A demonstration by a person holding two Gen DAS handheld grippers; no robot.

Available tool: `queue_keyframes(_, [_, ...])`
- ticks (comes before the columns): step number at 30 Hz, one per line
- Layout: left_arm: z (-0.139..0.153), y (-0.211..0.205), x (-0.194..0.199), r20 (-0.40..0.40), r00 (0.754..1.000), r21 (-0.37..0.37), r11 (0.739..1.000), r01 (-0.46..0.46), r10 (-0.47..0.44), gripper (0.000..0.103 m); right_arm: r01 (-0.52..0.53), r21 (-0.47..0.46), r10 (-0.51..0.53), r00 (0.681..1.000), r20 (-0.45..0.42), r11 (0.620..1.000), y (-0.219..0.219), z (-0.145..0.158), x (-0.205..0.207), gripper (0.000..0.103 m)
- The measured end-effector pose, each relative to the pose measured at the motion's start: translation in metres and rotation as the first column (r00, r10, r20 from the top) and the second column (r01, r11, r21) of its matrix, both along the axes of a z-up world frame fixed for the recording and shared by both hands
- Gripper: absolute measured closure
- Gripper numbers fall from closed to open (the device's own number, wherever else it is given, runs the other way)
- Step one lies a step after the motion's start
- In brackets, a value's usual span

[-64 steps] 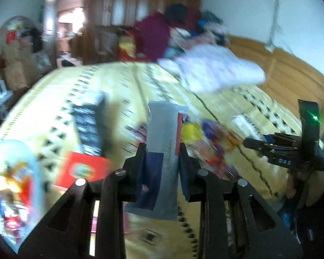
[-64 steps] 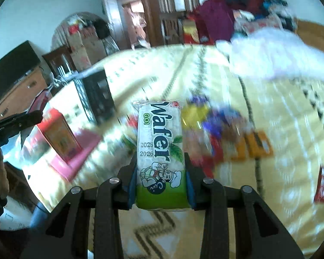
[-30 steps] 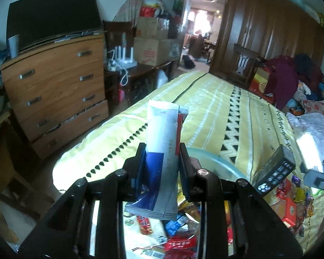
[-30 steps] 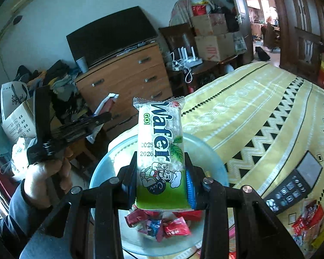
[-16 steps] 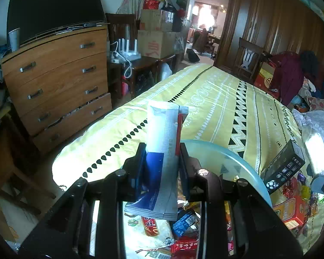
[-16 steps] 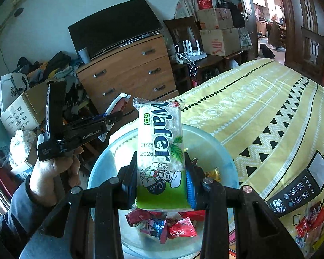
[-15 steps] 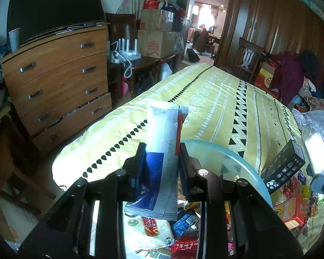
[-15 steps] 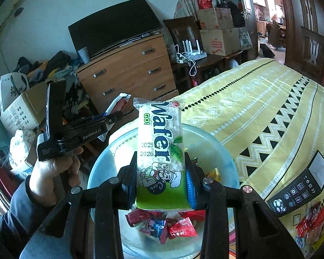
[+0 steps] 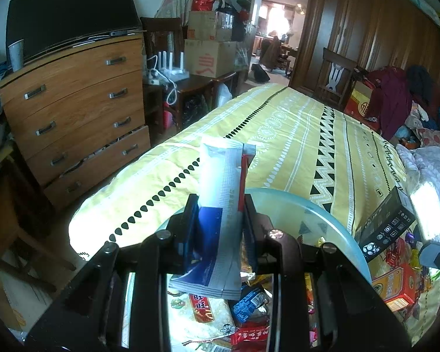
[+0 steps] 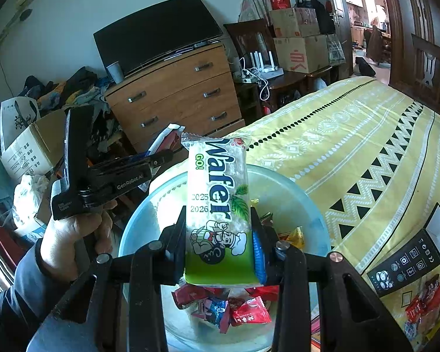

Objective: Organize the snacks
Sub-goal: 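Open both tools to drop the two snacks into the glass bowl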

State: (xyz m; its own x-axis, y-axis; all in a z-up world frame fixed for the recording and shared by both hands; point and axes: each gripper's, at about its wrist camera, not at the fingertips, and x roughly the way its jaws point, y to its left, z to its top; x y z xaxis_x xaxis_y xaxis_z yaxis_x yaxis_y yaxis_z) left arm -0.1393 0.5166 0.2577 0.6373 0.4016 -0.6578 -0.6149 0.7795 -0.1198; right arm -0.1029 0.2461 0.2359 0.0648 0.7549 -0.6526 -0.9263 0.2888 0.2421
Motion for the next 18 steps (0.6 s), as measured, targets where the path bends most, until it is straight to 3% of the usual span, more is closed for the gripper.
queue_keyframes(18, [-0.0010,0.0020,0.0004,-0.009,1.000,0.002,1.000,-0.003,0.003,0.073,-0.002,0.000,0.002,1.000,-0.006,1.000,0.0058,-0.0037,-0.0021,0.062])
